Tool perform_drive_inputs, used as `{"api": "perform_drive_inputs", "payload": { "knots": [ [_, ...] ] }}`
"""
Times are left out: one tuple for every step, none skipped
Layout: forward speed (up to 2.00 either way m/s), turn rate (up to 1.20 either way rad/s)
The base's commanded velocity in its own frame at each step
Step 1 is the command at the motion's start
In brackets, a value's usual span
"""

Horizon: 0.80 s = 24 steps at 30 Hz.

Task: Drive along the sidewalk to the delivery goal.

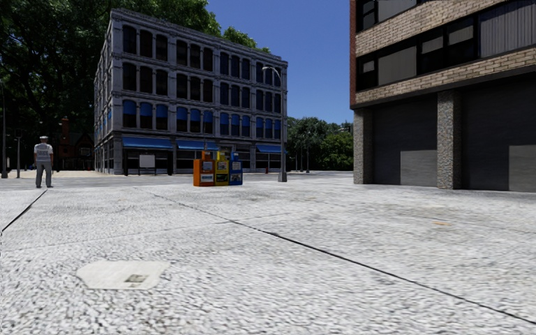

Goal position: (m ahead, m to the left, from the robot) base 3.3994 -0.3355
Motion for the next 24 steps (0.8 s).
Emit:
{"api": "perform_drive_inputs", "payload": {
  "knots": [
    [1.78,0.0],
    [1.78,0.0],
    [1.78,0.0],
    [1.78,0.0],
    [1.78,0.0],
    [1.78,0.0],
    [1.78,0.0],
    [1.78,0.0],
    [1.78,0.0],
    [1.78,0.0],
    [1.78,0.0],
    [1.78,-0.06],
    [1.78,-0.14],
    [1.78,-0.18],
    [1.78,-0.23],
    [1.78,-0.23],
    [1.78,-0.27],
    [1.78,-0.27],
    [1.78,-0.27],
    [1.78,-0.27],
    [1.78,-0.27],
    [1.78,-0.19],
    [1.78,-0.01],
    [1.78,-0.01]
  ]
}}
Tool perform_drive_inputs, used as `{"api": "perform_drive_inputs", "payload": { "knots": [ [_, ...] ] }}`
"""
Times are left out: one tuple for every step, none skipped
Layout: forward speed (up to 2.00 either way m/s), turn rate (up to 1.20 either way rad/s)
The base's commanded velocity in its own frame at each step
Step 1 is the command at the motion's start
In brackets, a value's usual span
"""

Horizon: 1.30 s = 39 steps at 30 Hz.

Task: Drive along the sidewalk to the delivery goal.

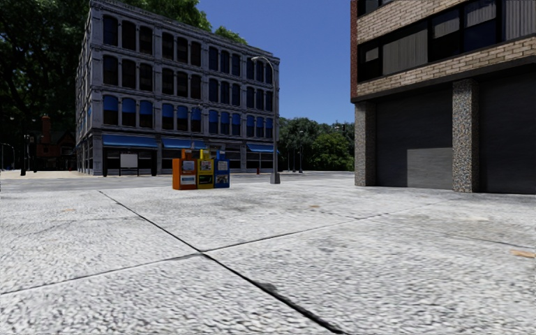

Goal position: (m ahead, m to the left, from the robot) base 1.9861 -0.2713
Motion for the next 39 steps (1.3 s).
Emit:
{"api": "perform_drive_inputs", "payload": {
  "knots": [
    [1.78,0.0],
    [1.78,0.0],
    [1.78,0.0],
    [1.78,0.0],
    [1.78,0.0],
    [1.78,0.0],
    [1.78,0.0],
    [1.78,0.0],
    [1.78,0.0],
    [1.78,0.0],
    [1.78,0.0],
    [1.78,0.0],
    [1.78,0.0],
    [1.78,0.0],
    [1.78,0.0],
    [1.78,0.0],
    [1.78,0.0],
    [1.78,0.0],
    [1.78,-0.04],
    [1.78,-0.14],
    [1.78,-0.17],
    [1.78,-0.17],
    [1.78,-0.08],
    [1.78,0.0],
    [1.78,0.0],
    [1.78,0.0],
    [1.55,0.0],
    [1.42,0.0],
    [1.15,0.0],
    [0.77,0.0],
    [0.77,0.0],
    [0.38,0.0],
    [0.11,0.0],
    [0.0,0.0],
    [0.0,0.0],
    [0.0,0.0],
    [0.0,0.0],
    [0.0,0.0],
    [0.0,0.0]
  ]
}}
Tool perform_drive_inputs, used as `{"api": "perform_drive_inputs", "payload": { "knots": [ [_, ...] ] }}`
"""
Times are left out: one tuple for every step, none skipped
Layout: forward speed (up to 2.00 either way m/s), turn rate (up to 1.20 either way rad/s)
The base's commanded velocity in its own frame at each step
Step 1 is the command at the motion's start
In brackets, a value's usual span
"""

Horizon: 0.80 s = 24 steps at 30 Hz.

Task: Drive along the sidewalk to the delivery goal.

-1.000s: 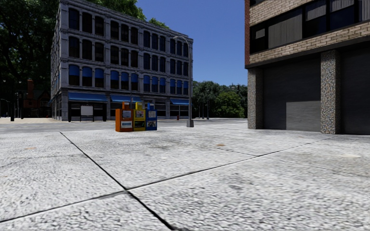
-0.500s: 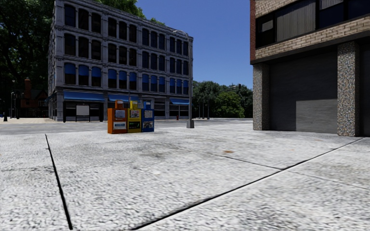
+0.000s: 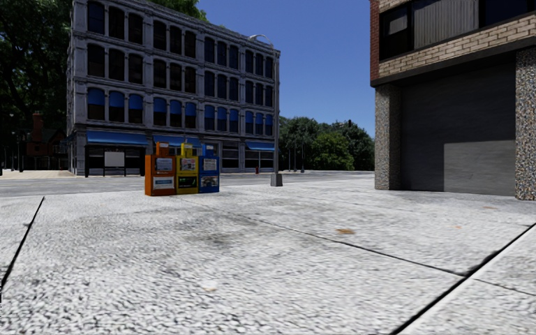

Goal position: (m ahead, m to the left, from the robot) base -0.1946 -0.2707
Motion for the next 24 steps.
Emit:
{"api": "perform_drive_inputs", "payload": {
  "knots": [
    [0.0,0.0],
    [0.0,0.0],
    [0.0,0.0],
    [0.0,0.0],
    [0.0,0.0],
    [0.0,0.0],
    [0.0,0.0],
    [0.0,0.0],
    [0.0,0.0],
    [0.0,0.0],
    [0.0,0.0],
    [0.0,0.0],
    [0.0,0.0],
    [0.0,0.0],
    [0.0,0.0],
    [0.0,0.0],
    [0.0,0.0],
    [0.0,0.0],
    [0.0,0.0],
    [0.0,0.0],
    [0.0,0.0],
    [0.0,0.0],
    [0.0,0.0],
    [0.0,0.0]
  ]
}}
